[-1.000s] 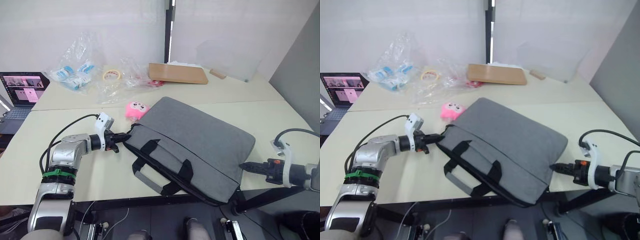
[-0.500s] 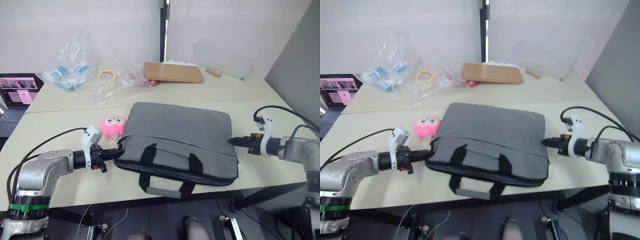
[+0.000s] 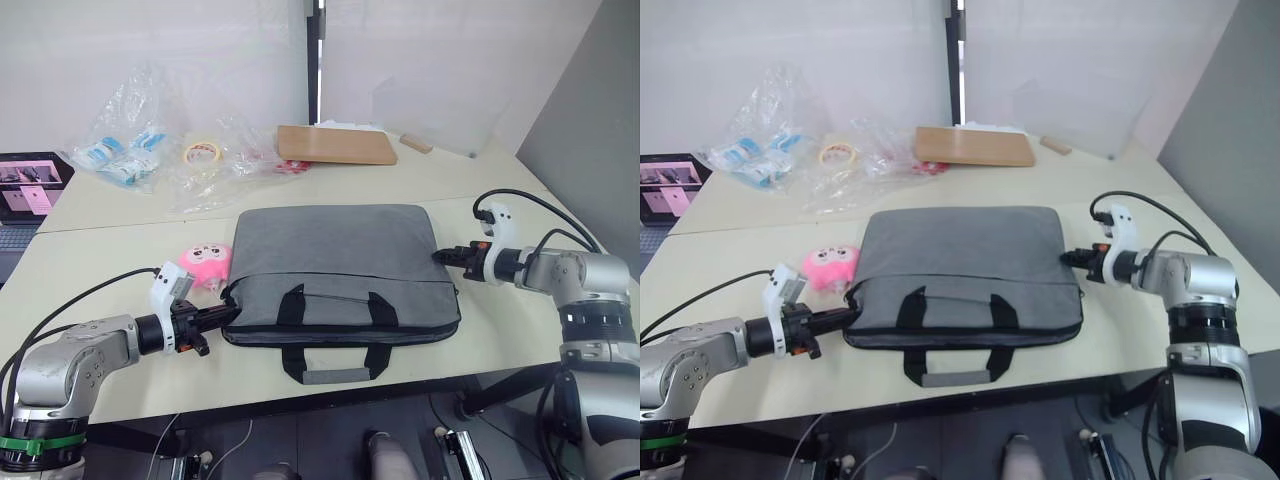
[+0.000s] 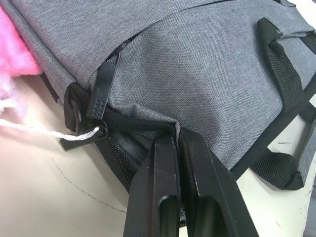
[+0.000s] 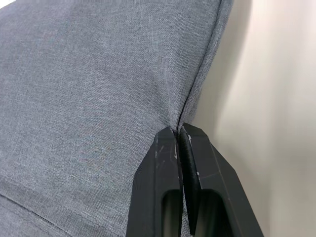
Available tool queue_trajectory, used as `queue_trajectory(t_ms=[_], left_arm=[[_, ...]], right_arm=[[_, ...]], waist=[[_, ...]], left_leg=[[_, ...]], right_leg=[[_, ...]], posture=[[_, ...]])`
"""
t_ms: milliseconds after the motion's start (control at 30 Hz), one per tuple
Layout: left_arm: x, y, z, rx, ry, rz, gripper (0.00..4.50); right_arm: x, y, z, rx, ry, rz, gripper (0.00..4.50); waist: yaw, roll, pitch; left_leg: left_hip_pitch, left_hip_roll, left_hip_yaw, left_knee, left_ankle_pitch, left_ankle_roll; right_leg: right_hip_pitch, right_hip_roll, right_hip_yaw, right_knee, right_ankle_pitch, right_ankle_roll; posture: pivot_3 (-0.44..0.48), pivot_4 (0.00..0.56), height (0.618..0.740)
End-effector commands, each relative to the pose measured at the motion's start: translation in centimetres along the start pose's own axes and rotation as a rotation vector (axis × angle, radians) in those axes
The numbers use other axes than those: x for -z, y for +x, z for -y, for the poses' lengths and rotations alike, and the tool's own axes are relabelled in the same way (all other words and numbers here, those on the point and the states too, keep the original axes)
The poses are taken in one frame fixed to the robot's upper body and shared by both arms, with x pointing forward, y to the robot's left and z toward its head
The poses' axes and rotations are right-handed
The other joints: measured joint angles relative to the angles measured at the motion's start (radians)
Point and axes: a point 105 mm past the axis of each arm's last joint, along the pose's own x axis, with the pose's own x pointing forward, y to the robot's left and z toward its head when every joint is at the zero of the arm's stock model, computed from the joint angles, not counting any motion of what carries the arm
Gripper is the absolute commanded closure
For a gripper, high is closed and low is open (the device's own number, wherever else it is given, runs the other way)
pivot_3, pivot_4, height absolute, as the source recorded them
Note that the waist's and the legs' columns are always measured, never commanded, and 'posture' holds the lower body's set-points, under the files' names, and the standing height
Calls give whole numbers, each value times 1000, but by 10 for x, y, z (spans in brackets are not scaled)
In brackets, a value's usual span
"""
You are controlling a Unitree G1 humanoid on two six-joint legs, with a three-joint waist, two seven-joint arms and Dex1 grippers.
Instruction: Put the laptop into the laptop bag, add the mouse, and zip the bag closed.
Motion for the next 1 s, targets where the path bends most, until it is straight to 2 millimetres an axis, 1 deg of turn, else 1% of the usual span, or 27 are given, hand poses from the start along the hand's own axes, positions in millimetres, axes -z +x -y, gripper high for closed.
queue_trajectory(t_ms=[33,67,167,267,400,433,533,567,600,633,733,833,867,900,933,967,1000], left_arm=[[-7,-10,6,2,46,7,4500],[-6,-10,6,1,51,4,4500],[-7,-10,-6,-64,83,19,4500],[-8,-9,-7,-63,86,29,4500],[-7,-12,-8,-64,82,30,4500],[-6,-13,-8,-65,83,28,4500],[-8,-19,-8,-55,76,42,3506],[-9,-21,-9,-58,75,47,3187],[-10,-25,-10,-66,71,55,2878],[-11,-28,-12,-72,68,60,2487],[-16,-42,-16,-93,59,84,1533],[-17,-56,-24,-142,78,88,515],[-18,-60,-27,-158,95,93,189],[-21,-65,-32,-185,126,109,24],[-29,-73,-40,-233,155,147,24],[-35,-84,-51,-305,203,170,24],[-39,-93,-61,-371,260,168,24]], right_arm=[[-27,0,-11,-30,-55,89,4466],[-28,1,-11,-31,-57,91,4466],[-27,3,-11,-31,-58,86,4466],[-24,3,-9,-34,-66,81,4466],[-27,0,-6,-20,-89,99,4466],[-26,-1,-10,-57,-88,99,4165],[-26,-6,-12,-95,-97,108,3219],[-27,-9,-9,-84,-105,115,2891],[-29,-14,-8,-89,-112,124,2603],[-30,-18,-7,-93,-118,130,2202],[-30,-31,6,-22,-206,117,1191],[-33,-43,20,55,-302,122,175],[-35,-47,21,55,-336,128,0],[-37,-52,20,48,-380,132,0],[-42,-59,21,58,-432,159,0],[-51,-70,21,74,-537,236,0],[-54,-79,25,126,-674,255,0]], waist=[[-5,0,0],[-7,0,0],[-6,2,1],[-6,2,1],[-6,2,1],[-6,2,1],[-6,3,2],[-6,3,2],[-5,3,2],[-5,3,2],[-1,3,2],[1,4,2],[1,4,2],[1,4,2],[1,4,2],[3,4,2],[4,4,2]], left_leg=[[0,0,0,0,0,0],[0,0,0,0,0,0],[0,0,0,-1,0,0],[0,0,0,-1,0,0],[0,0,0,-1,0,0],[0,0,0,-1,0,0],[0,0,0,-1,0,0],[0,0,0,-1,0,0],[0,0,0,-1,0,0],[0,0,0,-1,0,0],[0,0,0,-2,0,0],[0,0,0,-2,0,0],[0,0,0,-2,0,0],[0,0,0,-3,0,0],[0,0,0,-3,0,0],[0,0,1,-3,0,0],[0,0,1,-3,0,-1]], right_leg=[[0,0,0,0,0,0],[0,0,0,0,0,0],[0,0,0,0,0,0],[0,0,0,-1,0,0],[0,0,0,-1,0,0],[0,0,0,-1,0,0],[0,1,-1,-1,0,0],[0,1,-1,-1,0,0],[0,1,0,-1,0,0],[0,1,-1,-1,0,0],[0,1,-1,-1,0,0],[0,1,-1,-2,0,0],[0,1,-1,-2,0,0],[0,1,-1,-2,0,0],[0,1,-1,-2,0,0],[0,1,-1,-2,0,0],[0,1,-1,-2,0,0]], posture=[[0,150,740],[0,150,740],[0,150,740],[0,150,740],[0,150,740],[0,150,740],[0,150,740],[0,150,740],[0,150,740],[0,150,740],[0,150,740],[0,150,740],[0,150,740],[0,150,740],[0,150,740],[0,150,740],[0,150,740]])
